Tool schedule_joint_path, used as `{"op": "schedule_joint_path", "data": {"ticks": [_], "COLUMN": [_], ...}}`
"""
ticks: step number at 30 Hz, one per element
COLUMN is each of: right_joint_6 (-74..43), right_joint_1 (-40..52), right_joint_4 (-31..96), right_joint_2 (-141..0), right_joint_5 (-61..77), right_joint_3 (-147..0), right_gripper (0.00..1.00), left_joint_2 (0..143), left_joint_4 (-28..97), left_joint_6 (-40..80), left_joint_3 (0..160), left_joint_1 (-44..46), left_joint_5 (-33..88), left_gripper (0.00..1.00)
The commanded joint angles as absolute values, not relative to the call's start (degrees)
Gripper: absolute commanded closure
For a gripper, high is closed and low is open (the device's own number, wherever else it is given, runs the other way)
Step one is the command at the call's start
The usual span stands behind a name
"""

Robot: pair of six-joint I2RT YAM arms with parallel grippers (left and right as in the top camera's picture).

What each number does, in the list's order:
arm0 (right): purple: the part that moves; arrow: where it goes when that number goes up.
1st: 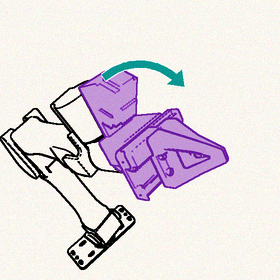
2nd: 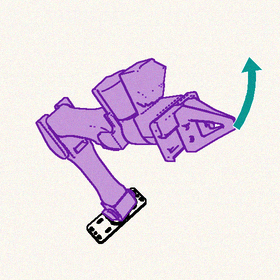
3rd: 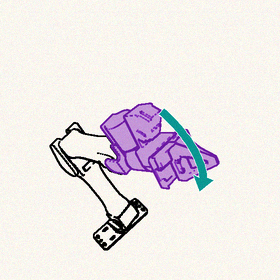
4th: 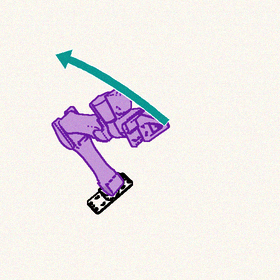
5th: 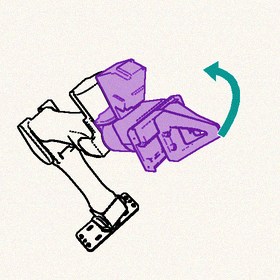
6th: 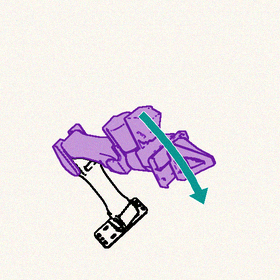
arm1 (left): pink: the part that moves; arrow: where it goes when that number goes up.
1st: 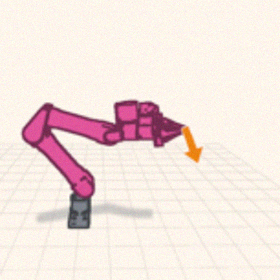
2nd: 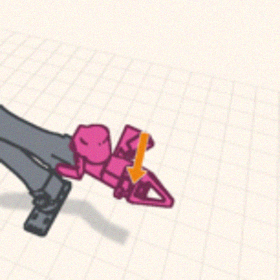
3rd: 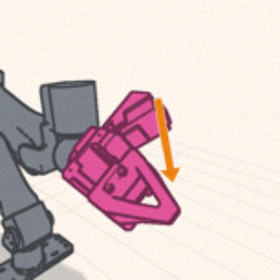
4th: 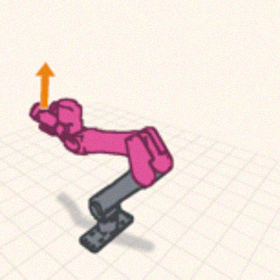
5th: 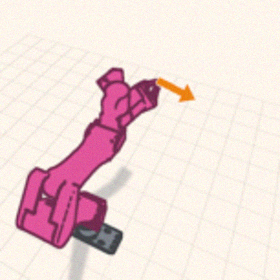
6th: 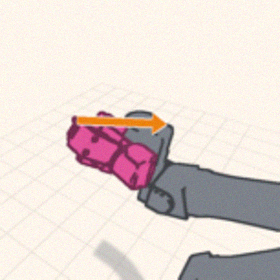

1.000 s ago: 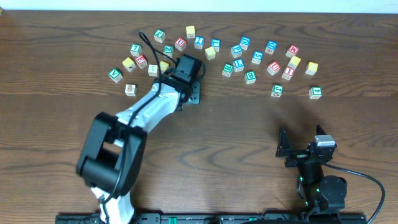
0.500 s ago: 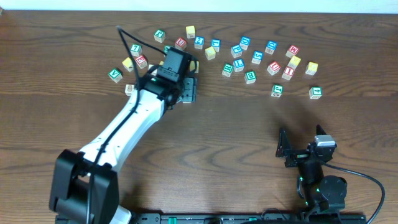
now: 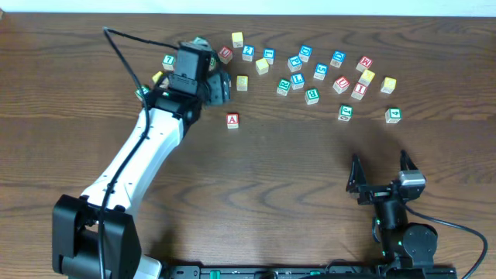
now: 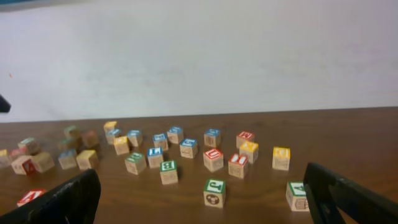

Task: Spell out AI2

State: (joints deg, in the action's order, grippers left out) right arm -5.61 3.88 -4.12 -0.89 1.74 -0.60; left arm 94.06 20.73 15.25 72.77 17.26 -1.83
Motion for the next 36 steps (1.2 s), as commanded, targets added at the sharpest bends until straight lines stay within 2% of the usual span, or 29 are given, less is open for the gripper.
{"op": "schedule_joint_path", "data": {"ticks": [1,6,15,25,36], "right_joint_6": [-4.9,-0.3,1.0,4.0,6.1], "right_joint_1": [3.4,3.4,3.4,3.2,-4.0], "right_joint_4": [-4.1,-1.9,3.4,25.0,46.9], "right_joint_2": [-1.6,-8.4,-34.4,-65.5,-92.1], "right_joint_5": [2.0,1.8,2.1,5.7,24.5], "right_joint_3": [-4.7,-12.4,-32.5,-65.8,-96.4], "right_gripper": [0.01,0.01,0.01,0.01,0.01], "left_joint_2": [90.5,87.3,85.3,85.3,85.3], "left_joint_4": [18.0,17.1,17.7,20.2,20.3], "left_joint_6": [15.7,15.7,18.0,17.8,17.8], "left_joint_3": [73.4,73.5,73.5,73.5,73.5], "left_joint_1": [15.3,13.6,13.2,13.2,13.2], "left_joint_5": [-1.9,-2.0,-2.0,-2.0,-2.0], "left_gripper": [0.18,0.18,0.12,0.09,0.09]}}
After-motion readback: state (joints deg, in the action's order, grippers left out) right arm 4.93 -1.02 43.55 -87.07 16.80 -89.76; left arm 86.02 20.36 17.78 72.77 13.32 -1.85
